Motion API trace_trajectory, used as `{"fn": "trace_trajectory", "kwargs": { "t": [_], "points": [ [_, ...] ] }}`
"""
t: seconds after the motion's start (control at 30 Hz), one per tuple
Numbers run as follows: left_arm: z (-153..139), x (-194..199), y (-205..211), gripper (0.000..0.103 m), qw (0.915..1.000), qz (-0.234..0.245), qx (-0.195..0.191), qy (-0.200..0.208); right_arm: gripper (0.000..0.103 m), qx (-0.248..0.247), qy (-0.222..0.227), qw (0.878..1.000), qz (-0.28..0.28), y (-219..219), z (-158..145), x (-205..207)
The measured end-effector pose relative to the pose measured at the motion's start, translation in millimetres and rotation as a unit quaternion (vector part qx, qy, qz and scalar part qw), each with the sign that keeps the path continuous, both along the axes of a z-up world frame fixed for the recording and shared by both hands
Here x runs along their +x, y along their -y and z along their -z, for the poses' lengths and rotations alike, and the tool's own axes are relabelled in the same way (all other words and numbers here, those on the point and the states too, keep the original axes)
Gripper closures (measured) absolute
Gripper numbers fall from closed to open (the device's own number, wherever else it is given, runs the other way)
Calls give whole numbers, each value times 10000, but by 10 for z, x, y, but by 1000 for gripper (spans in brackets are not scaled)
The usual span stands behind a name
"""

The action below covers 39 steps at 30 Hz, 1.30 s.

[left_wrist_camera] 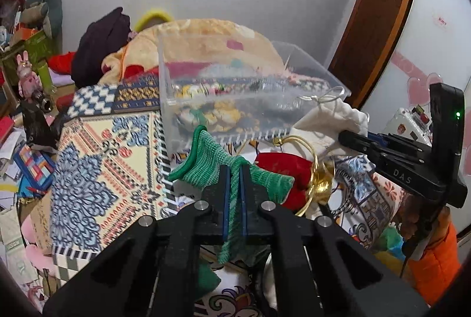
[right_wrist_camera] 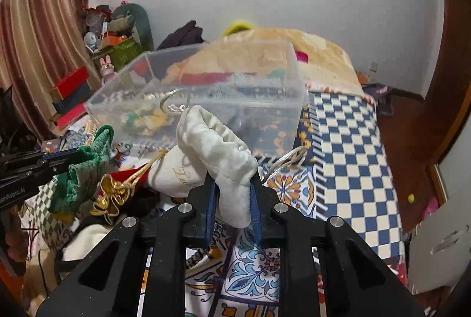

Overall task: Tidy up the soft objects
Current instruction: 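Lift both items over the clear box and release them inside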

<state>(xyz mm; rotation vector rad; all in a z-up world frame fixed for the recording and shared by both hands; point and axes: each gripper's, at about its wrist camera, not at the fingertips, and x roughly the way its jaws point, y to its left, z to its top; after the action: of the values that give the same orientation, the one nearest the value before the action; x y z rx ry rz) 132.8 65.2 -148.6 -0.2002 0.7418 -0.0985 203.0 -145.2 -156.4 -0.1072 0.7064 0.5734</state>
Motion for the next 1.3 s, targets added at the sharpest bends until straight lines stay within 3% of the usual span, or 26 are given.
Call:
{"fn": "trace_trajectory", "kwargs": {
  "t": [0.37,0.8,1.03,1.3],
  "points": [
    [-550,-165,17,98,9968,-43,142,790,85,255,590,9979,-90,57,-419,-178],
    [-1022,54,7,98,9873,-142,249,1565,85,668,1162,9910,20,59,-816,-123],
    [-1060,360,12,98,9863,-273,350,1587,85,804,1134,9902,113,-57,-832,70],
    [-810,846,-80,98,9919,-415,348,1152,85,728,838,9936,189,-202,-688,319]
  ]
}}
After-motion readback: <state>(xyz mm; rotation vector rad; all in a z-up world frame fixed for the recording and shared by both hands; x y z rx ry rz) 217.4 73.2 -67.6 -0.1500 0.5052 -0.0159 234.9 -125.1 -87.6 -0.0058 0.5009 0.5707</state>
